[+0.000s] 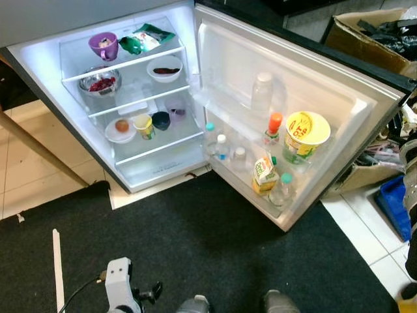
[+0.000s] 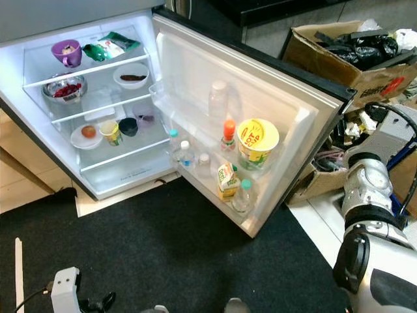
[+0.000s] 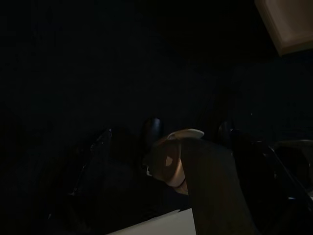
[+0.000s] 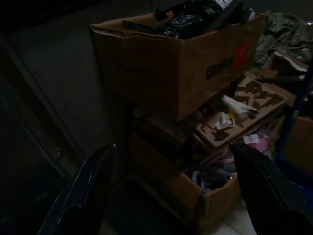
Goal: Restocking fridge
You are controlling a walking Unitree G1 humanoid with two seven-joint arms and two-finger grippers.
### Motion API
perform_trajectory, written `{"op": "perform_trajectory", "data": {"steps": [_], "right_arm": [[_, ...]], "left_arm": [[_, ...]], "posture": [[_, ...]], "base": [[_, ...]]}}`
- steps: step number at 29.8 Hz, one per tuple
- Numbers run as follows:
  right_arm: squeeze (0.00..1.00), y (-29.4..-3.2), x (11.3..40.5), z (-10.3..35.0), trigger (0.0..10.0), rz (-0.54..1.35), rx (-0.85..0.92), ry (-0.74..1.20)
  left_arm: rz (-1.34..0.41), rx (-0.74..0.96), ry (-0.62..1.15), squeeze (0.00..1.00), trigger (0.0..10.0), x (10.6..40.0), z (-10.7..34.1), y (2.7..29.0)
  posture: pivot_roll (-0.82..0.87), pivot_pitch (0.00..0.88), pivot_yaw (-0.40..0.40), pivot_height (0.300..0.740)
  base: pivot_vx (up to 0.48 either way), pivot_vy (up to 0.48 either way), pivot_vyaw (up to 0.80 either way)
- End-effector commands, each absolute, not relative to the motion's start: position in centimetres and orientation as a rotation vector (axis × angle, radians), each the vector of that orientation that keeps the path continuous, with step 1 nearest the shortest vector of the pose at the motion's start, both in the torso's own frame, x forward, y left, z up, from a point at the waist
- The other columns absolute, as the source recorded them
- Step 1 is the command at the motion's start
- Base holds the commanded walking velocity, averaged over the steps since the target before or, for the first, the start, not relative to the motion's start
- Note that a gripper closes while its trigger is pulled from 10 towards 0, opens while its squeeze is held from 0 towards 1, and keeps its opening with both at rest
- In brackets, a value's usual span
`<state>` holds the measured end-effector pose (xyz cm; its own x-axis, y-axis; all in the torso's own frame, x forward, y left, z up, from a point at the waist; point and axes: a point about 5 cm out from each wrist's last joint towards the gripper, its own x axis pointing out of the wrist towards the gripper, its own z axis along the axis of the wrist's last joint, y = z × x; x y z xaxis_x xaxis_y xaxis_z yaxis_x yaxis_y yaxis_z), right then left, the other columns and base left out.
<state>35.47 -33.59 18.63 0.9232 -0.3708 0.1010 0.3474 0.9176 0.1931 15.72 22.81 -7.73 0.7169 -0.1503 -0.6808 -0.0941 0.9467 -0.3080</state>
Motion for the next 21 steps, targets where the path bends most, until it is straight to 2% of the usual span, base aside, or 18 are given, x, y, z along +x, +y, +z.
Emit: {"op": "perform_trajectory", "data": {"steps": [1,4,9,10,12,16,18,21], "right_arm": [[0.0,-33.3,35.8,19.1,10.0,-0.332,0.2,-0.15],[0.0,-30.3,36.9,20.0,10.0,-0.019,0.202,-0.217],[0.0,-28.4,37.3,20.1,10.0,0.169,0.172,-0.212],[0.0,-26.9,37.3,19.9,10.0,0.349,0.136,-0.192],[0.0,-26.1,37.1,19.7,10.0,0.456,0.108,-0.174],[0.0,-25.5,36.9,19.4,10.0,0.535,0.087,-0.156],[0.0,-24.0,36.5,18.8,10.0,0.689,0.056,-0.131],[0.0,-22.7,36.1,18.4,10.0,0.798,0.05,-0.122]], "left_arm": [[0.002,-0.333,0.775,0.0,10.0,15.1,-7.7,24.0],[-0.004,-0.332,0.77,0.0,10.0,15.3,-7.6,23.9],[-0.008,-0.332,0.772,0.0,10.0,15.3,-7.6,23.8],[-0.013,-0.332,0.785,0.0,10.0,15.2,-7.8,23.5],[-0.015,-0.332,0.798,0.0,10.0,15.0,-7.9,23.4],[-0.015,-0.333,0.809,0.0,10.0,14.8,-8.1,23.2],[-0.017,-0.335,0.823,0.0,10.0,14.6,-8.3,23.0],[-0.018,-0.337,0.83,0.0,10.0,14.5,-8.4,22.8]], "posture": [[0.06,0.205,0.048,0.74],[0.05,0.2,0.049,0.74],[0.04,0.194,0.048,0.74],[0.03,0.18,0.047,0.74],[0.03,0.176,0.046,0.74],[0.02,0.166,0.042,0.74],[0.02,0.158,0.038,0.74],[0.02,0.157,0.037,0.74]], "base": [[0.0,0.0,0.0],[0.0,0.0,0.0],[0.0,0.0,0.0],[0.0,0.0,0.0],[0.0,0.0,0.0],[0.0,0.0,0.0],[0.0,0.0,0.0],[0.0,0.0,0.0]]}}
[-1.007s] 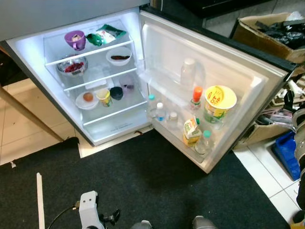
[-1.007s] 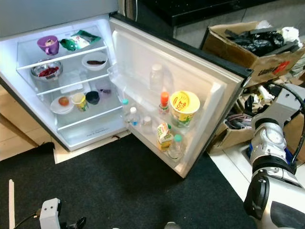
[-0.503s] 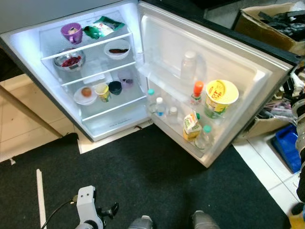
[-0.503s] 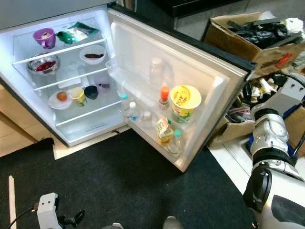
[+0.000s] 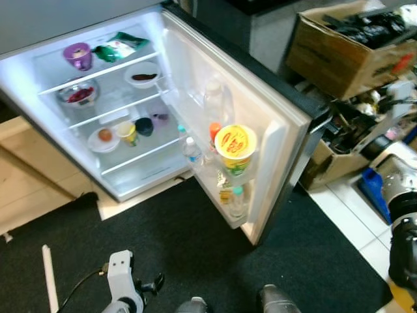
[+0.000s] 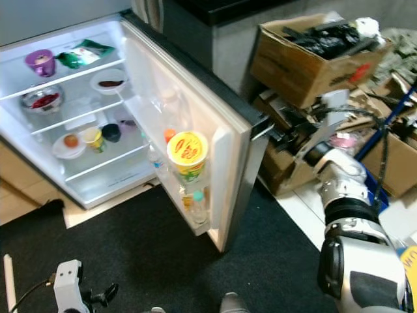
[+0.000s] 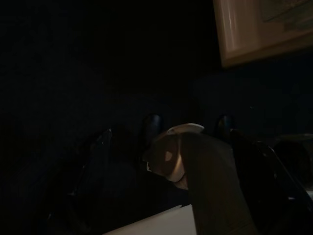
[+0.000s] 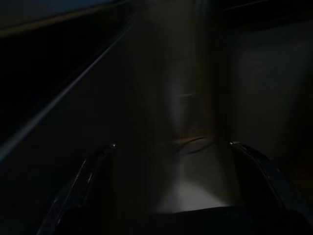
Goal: Restocking fridge
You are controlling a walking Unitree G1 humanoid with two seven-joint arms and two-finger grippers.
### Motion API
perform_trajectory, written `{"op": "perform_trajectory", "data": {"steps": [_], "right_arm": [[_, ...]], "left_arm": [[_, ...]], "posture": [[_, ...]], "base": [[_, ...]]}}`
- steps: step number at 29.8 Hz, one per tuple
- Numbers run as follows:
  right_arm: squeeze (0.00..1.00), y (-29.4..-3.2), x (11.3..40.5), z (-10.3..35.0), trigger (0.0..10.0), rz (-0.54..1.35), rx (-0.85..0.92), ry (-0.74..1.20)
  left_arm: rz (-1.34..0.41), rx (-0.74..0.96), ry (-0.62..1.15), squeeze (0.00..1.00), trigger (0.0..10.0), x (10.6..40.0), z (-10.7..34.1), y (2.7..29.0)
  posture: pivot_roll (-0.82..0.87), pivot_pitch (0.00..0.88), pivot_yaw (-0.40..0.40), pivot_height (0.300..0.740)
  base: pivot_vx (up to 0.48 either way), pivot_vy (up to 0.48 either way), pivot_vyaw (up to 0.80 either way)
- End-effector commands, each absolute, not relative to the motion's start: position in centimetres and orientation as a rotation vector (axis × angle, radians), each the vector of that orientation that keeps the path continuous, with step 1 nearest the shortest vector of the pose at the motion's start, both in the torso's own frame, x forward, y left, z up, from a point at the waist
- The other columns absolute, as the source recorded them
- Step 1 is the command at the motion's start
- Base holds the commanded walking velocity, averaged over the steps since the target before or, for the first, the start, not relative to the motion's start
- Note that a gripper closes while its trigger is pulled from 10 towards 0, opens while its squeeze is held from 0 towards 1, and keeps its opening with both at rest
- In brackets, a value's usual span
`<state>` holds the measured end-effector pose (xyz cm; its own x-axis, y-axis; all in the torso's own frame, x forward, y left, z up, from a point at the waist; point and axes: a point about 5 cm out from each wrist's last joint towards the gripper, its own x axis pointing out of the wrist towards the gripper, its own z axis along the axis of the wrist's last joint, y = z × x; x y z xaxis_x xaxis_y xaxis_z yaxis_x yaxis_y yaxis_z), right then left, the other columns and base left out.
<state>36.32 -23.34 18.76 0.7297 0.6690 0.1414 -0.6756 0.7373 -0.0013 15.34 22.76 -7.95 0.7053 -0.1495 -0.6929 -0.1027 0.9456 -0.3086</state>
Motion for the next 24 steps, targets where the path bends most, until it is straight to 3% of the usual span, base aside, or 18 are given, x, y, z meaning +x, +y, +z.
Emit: {"op": "perform_trajectory", "data": {"steps": [1,3,4,6,8,9,11,12,15,22,24], "right_arm": [[0.0,-22.7,36.1,18.4,10.0,0.798,0.05,-0.122],[0.0,-17.8,34.9,17.6,10.0,1.016,0.052,-0.123],[0.0,-17.8,34.9,17.6,10.0,1.016,0.052,-0.123],[0.0,-12.1,33.1,17.1,10.0,1.211,0.088,-0.15],[0.0,-12.1,33.1,17.1,10.0,1.211,0.088,-0.15],[0.0,-8.8,32.1,17.4,10.0,1.289,0.133,-0.179],[0.0,-4.7,30.5,18.2,10.0,1.378,0.197,-0.227],[0.0,-4.7,30.5,18.2,10.0,1.378,0.197,-0.227],[0.0,0.8,29.1,20.4,10.0,1.432,0.301,-0.325],[0.0,1.3,29.5,19.3,10.0,1.312,0.321,-0.264],[0.0,-2.4,31.4,14.5,10.0,1.079,0.232,-0.092]], "left_arm": [[-0.018,-0.337,0.83,0.0,10.0,14.5,-8.4,22.8],[-0.018,-0.341,0.842,0.0,10.0,14.3,-8.6,22.5],[-0.018,-0.341,0.842,0.0,10.0,14.3,-8.6,22.5],[-0.021,-0.344,0.854,0.0,10.0,14.1,-8.7,22.1],[-0.021,-0.344,0.854,0.0,10.0,14.1,-8.7,22.1],[-0.024,-0.346,0.858,0.0,10.0,14.1,-8.8,22.0],[-0.029,-0.347,0.863,0.0,10.0,14.0,-8.8,21.7],[-0.029,-0.347,0.863,0.0,10.0,14.0,-8.8,21.7],[-0.036,-0.348,0.864,0.0,10.0,14.2,-8.9,21.4],[-0.039,-0.357,0.857,0.0,10.0,14.5,-8.8,20.9],[-0.04,-0.363,0.858,0.0,10.0,14.6,-8.9,20.5]], "posture": [[0.02,0.157,0.037,0.74],[0.01,0.145,0.031,0.74],[0.01,0.145,0.031,0.74],[0.0,0.141,0.032,0.74],[0.0,0.141,0.032,0.74],[0.0,0.139,0.033,0.74],[0.0,0.136,0.032,0.74],[0.0,0.136,0.032,0.74],[-0.01,0.131,0.029,0.74],[-0.01,0.122,0.019,0.74],[-0.02,0.113,0.014,0.74]], "base": [[0.0,0.0,0.0],[0.0,0.0,0.0],[0.0,0.0,0.0],[0.0,0.0,0.0],[0.0,0.0,0.0],[0.0,0.0,0.0],[0.0,0.0,0.0],[0.0,0.0,0.0],[0.0,0.0,0.0],[0.0,0.0,0.0],[0.0,0.0,0.0]]}}
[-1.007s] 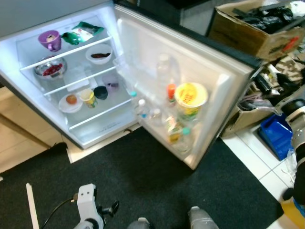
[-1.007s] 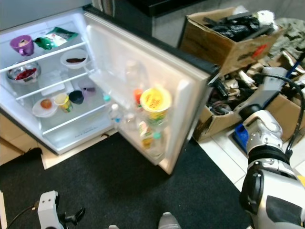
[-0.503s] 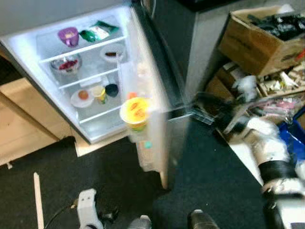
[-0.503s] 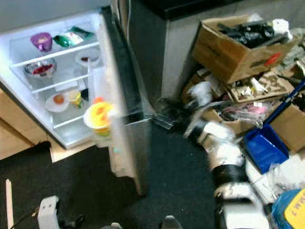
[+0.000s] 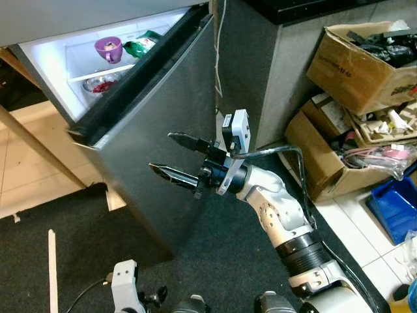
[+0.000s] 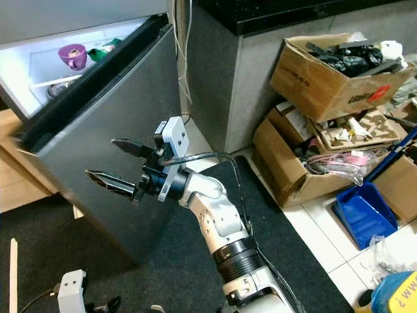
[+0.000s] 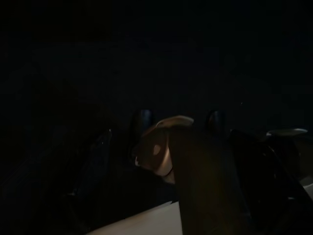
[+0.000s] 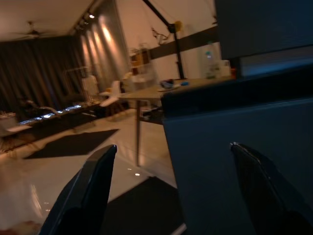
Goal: Restocking fridge
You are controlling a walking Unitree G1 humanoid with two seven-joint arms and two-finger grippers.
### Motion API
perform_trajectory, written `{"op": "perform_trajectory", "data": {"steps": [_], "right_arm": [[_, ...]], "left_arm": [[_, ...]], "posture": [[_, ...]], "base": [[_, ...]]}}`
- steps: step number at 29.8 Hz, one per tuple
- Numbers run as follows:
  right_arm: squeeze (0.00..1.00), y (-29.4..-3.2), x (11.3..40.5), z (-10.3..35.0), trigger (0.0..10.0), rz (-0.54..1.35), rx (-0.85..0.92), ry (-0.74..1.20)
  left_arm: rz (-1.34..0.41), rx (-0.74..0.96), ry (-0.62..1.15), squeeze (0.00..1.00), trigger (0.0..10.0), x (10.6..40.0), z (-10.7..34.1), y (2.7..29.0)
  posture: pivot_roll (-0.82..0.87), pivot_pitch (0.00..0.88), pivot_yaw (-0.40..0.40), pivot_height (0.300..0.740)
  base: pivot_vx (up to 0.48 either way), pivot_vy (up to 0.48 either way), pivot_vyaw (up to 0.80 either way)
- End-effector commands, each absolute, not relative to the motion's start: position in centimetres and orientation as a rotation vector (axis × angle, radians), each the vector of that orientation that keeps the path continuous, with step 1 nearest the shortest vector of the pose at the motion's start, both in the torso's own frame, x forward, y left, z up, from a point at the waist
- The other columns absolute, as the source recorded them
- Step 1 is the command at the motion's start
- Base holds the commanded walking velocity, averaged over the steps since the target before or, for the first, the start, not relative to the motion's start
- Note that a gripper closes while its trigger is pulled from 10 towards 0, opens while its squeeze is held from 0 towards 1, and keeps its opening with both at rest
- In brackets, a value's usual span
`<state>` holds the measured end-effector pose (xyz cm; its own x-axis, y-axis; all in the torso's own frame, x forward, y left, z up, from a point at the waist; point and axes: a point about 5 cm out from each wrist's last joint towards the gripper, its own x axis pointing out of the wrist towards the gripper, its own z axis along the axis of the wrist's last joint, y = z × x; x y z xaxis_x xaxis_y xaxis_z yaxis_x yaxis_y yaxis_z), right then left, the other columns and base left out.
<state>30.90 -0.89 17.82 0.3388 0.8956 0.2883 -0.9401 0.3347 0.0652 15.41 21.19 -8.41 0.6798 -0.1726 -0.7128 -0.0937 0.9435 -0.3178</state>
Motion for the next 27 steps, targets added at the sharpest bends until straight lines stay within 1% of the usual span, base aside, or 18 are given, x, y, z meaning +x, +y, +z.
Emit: {"op": "perform_trajectory", "data": {"steps": [1,2,4,5,6,9,11,13,14,16,17,18,20,21,26,27], "right_arm": [[0.0,-4.1,31.8,12.5,10.0,0.989,0.195,-0.016],[0.0,-4.1,31.8,12.5,10.0,0.989,0.195,-0.016],[0.0,-6.2,31.8,10.0,10.0,0.89,0.163,0.076],[0.0,-7.9,31.7,8.1,10.0,0.807,0.14,0.149],[0.0,-7.9,31.7,8.1,10.0,0.807,0.14,0.149],[0.0,-14.4,30.0,2.1,10.0,0.48,0.092,0.413],[0.0,-14.4,30.0,2.1,10.0,0.48,0.092,0.413],[0.0,-16.8,28.5,0.1,10.0,0.36,0.08,0.506],[0.0,-16.8,28.5,0.1,10.0,0.36,0.08,0.506],[0.0,-19.6,26.5,-1.9,10.0,0.209,0.088,0.6],[0.0,-19.6,26.5,-1.9,10.0,0.209,0.088,0.6],[0.0,-21.0,25.4,-2.8,10.0,0.137,0.089,0.643],[0.0,-22.6,23.8,-3.8,10.0,0.039,0.094,0.699],[0.0,-22.6,23.8,-3.8,10.0,0.039,0.094,0.699],[0.0,-24.4,21.0,-5.5,10.0,-0.077,0.086,0.794],[0.0,-24.4,21.0,-5.5,10.0,-0.077,0.086,0.794]], "left_arm": [[-0.041,-0.365,0.86,0.0,10.0,14.5,-9.0,20.4],[-0.041,-0.365,0.86,0.0,10.0,14.5,-9.0,20.4],[-0.042,-0.367,0.864,0.0,10.0,14.5,-9.0,20.2],[-0.043,-0.366,0.868,0.0,10.0,14.4,-9.1,20.2],[-0.043,-0.366,0.868,0.0,10.0,14.4,-9.1,20.2],[-0.043,-0.364,0.874,0.0,10.0,14.5,-9.1,20.0],[-0.043,-0.364,0.874,0.0,10.0,14.5,-9.1,20.0],[-0.042,-0.361,0.871,0.0,10.0,14.7,-9.0,20.0],[-0.042,-0.361,0.871,0.0,10.0,14.7,-9.0,20.0],[-0.033,-0.354,0.858,0.0,10.0,15.2,-8.8,20.3],[-0.033,-0.354,0.858,0.0,10.0,15.2,-8.8,20.3],[-0.028,-0.346,0.85,0.0,10.0,15.6,-8.6,20.5],[-0.022,-0.333,0.836,0.0,10.0,16.2,-8.3,20.9],[-0.022,-0.333,0.836,0.0,10.0,16.2,-8.3,20.9],[-0.019,-0.306,0.823,0.0,10.0,16.9,-8.0,21.3],[-0.019,-0.306,0.823,0.0,10.0,16.9,-8.0,21.3]], "posture": [[-0.02,0.113,0.014,0.74],[-0.02,0.113,0.014,0.74],[-0.02,0.112,0.012,0.74],[-0.03,0.107,0.011,0.74],[-0.03,0.107,0.011,0.74],[-0.03,0.095,0.01,0.74],[-0.03,0.095,0.01,0.74],[-0.03,0.09,0.008,0.74],[-0.03,0.09,0.008,0.74],[-0.03,0.081,0.008,0.74],[-0.03,0.081,0.008,0.74],[-0.03,0.079,0.007,0.74],[-0.03,0.074,0.007,0.74],[-0.03,0.074,0.007,0.74],[-0.03,0.069,0.006,0.74],[-0.03,0.069,0.006,0.74]], "base": [[0.0,0.0,0.0],[0.0,0.0,0.0],[0.0,0.0,0.0],[0.0,0.0,0.0],[0.0,0.0,0.0],[0.0,0.0,0.42],[0.0,0.0,0.7],[0.0,0.0,0.7],[0.0,0.0,0.71],[0.0,0.0,0.71],[0.0,0.0,0.71],[0.0,0.0,0.7],[0.0,0.0,0.71],[0.0,0.0,0.71],[0.0,0.0,0.71],[0.0,0.0,0.71]]}}
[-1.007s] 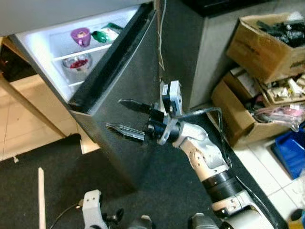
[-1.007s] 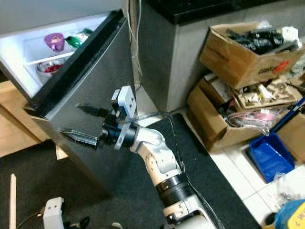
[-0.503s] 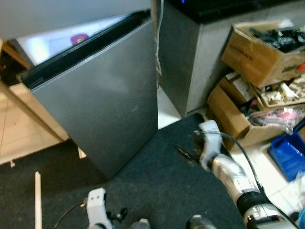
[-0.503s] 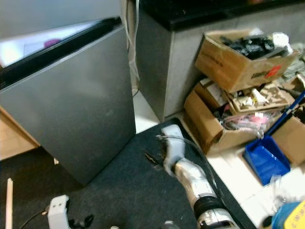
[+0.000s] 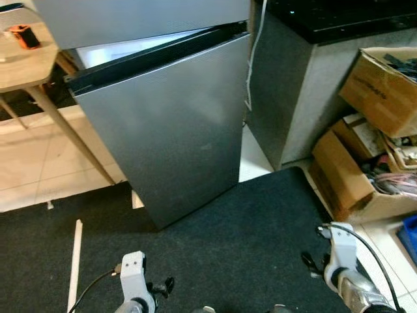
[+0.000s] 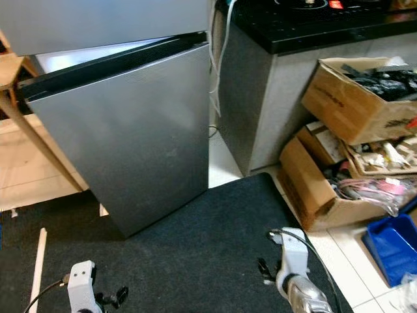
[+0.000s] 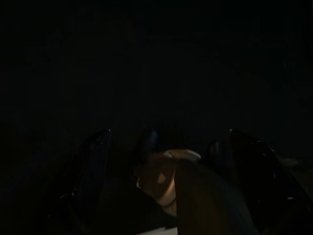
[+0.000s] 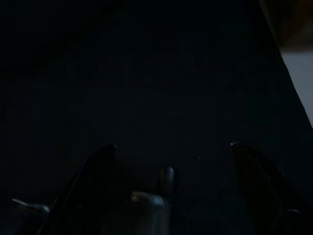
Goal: Restocking fridge
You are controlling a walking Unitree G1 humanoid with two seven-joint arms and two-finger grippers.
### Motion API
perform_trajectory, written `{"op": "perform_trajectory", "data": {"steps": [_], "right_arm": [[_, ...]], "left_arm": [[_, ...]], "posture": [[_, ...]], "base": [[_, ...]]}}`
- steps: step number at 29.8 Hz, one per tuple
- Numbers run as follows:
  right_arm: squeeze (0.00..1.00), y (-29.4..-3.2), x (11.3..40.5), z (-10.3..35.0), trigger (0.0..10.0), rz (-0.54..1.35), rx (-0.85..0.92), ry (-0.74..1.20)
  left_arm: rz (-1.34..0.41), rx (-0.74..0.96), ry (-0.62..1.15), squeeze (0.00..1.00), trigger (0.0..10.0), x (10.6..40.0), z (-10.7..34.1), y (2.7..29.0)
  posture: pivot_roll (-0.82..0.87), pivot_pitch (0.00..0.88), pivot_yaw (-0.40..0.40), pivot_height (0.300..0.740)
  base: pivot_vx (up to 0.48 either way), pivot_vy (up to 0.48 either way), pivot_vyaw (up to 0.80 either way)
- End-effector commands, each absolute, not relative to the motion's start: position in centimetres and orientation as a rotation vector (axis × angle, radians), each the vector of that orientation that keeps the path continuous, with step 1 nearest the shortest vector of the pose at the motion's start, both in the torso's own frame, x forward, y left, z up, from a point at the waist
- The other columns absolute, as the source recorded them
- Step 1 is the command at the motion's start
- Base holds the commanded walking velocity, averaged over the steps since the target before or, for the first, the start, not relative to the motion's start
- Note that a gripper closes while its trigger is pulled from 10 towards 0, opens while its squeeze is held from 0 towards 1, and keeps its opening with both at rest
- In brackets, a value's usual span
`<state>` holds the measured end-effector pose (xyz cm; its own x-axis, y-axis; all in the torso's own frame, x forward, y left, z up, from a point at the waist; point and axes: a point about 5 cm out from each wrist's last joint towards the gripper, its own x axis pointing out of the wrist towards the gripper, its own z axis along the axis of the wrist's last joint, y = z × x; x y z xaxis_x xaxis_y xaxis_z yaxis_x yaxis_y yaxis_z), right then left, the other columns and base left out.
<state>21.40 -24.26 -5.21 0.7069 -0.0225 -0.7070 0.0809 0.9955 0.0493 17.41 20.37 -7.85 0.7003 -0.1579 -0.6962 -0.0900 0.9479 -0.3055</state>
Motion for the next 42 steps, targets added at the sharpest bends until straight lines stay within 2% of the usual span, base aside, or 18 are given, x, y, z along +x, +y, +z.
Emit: {"op": "perform_trajectory", "data": {"steps": [1,8,13,24,31,42], "right_arm": [[0.0,-24.6,20.5,-5.7,10.0,-0.084,0.078,0.812],[0.0,-25.1,16.3,-7.8,10.0,-0.111,0.018,0.97],[0.0,-25.4,15.3,-8.2,10.0,-0.138,0.018,0.996],[0.0,-25.7,15.2,-8.2,10.0,-0.165,-0.003,1.004],[0.0,-25.5,15.4,-8.2,10.0,-0.182,-0.002,0.997],[0.0,-25.4,15.6,-8.1,10.0,-0.181,0.005,0.987]], "left_arm": [[-0.02,-0.303,0.824,0.0,10.0,16.9,-8.0,21.3],[-0.025,-0.283,0.847,0.0,10.0,16.6,-8.2,21.0],[-0.032,-0.277,0.875,0.0,10.0,15.9,-8.6,20.6],[-0.039,-0.268,0.903,0.0,10.0,15.3,-8.9,20.4],[-0.054,-0.268,0.915,0.0,10.0,15.2,-9.0,20.4],[-0.055,-0.271,0.925,0.0,10.0,15.3,-9.0,20.3]], "posture": [[-0.03,0.069,0.006,0.74],[-0.03,0.053,-0.001,0.74],[-0.03,0.044,-0.002,0.74],[-0.03,0.037,-0.003,0.74],[-0.03,0.041,0.002,0.74],[-0.04,0.039,0.003,0.74]], "base": [[0.0,0.0,0.71],[0.0,0.0,0.71],[0.0,0.0,0.71],[0.0,0.0,0.72],[0.0,0.0,0.0],[0.0,-0.433,0.0]]}}
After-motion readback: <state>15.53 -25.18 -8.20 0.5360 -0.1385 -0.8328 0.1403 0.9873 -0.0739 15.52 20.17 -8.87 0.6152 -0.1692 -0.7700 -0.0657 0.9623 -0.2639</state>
